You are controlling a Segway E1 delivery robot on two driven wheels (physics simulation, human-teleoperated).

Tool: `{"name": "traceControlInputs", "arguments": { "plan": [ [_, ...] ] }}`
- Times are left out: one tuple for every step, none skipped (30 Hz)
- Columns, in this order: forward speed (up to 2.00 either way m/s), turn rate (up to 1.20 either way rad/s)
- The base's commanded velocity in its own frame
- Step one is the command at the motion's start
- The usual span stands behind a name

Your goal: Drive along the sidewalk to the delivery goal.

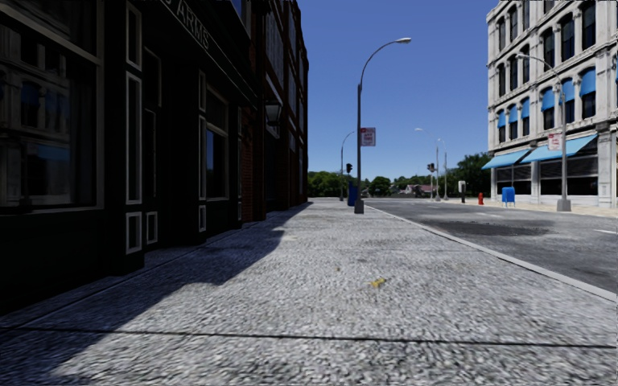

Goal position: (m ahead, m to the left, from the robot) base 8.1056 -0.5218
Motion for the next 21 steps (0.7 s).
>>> {"name": "traceControlInputs", "arguments": {
  "plan": [
    [1.54, 0.61],
    [1.54, 0.61],
    [1.54, 0.00],
    [1.54, 0.00],
    [1.54, 0.00],
    [1.54, 0.00],
    [1.54, 0.00],
    [1.54, 0.00],
    [1.54, 0.00],
    [1.54, -0.01],
    [1.54, -0.01],
    [1.54, -0.19],
    [1.54, -0.27],
    [1.54, -0.29],
    [1.54, -0.29],
    [1.54, -0.29],
    [1.54, -0.30],
    [1.54, -0.30],
    [1.54, -0.30],
    [1.54, -0.30],
    [1.54, -0.30]
  ]
}}
